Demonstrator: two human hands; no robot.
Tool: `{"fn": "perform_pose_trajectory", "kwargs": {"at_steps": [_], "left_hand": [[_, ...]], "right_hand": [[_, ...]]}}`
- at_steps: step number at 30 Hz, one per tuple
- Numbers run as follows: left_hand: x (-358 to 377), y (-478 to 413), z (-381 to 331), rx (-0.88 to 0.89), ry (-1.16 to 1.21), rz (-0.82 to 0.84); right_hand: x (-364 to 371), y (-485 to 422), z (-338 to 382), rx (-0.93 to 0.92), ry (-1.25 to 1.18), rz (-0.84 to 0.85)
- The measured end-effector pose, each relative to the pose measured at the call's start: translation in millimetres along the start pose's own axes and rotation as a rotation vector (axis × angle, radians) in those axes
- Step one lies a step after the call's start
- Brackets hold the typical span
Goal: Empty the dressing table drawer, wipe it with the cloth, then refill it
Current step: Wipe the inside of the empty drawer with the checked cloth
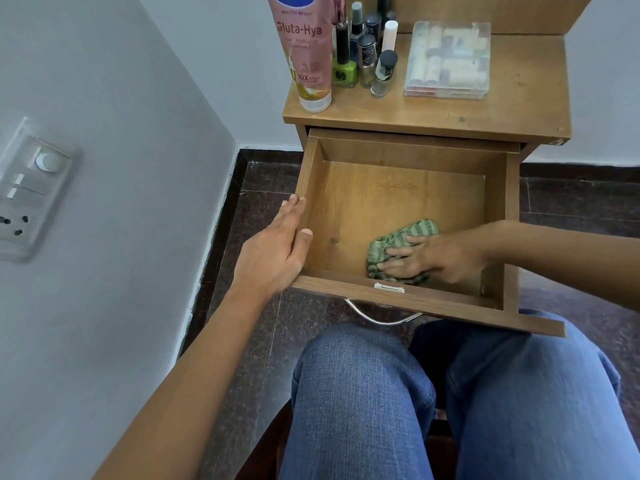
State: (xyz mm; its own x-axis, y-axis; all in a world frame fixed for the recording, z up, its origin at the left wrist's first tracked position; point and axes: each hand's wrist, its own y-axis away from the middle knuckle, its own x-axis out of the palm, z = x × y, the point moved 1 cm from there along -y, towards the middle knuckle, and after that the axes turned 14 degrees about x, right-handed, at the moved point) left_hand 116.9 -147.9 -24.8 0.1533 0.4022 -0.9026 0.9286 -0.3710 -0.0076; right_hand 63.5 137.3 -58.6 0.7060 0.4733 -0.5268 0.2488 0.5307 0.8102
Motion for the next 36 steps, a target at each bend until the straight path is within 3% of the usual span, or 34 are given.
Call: {"fn": "perform_pose_trajectory", "kwargs": {"at_steps": [5, 12, 20, 29, 36], "left_hand": [[0, -1, 1, -0.009, -0.017, 0.000], [1, -1, 0, -0.013, -0.019, 0.013], [1, -1, 0, -0.006, -0.018, 0.013], [0, 0, 3, 0.000, -0.023, 0.022], [1, -1, 2, 0.004, -0.023, 0.014]], "right_hand": [[-16, -19, 12, -0.003, 0.110, -0.016], [-61, -60, 55, -0.057, 0.065, -0.089], [-56, -63, 69, -0.037, 0.048, -0.245], [8, 5, -1, 0.049, 0.077, -0.055], [-19, -17, 10, -0.017, 0.159, -0.019]]}}
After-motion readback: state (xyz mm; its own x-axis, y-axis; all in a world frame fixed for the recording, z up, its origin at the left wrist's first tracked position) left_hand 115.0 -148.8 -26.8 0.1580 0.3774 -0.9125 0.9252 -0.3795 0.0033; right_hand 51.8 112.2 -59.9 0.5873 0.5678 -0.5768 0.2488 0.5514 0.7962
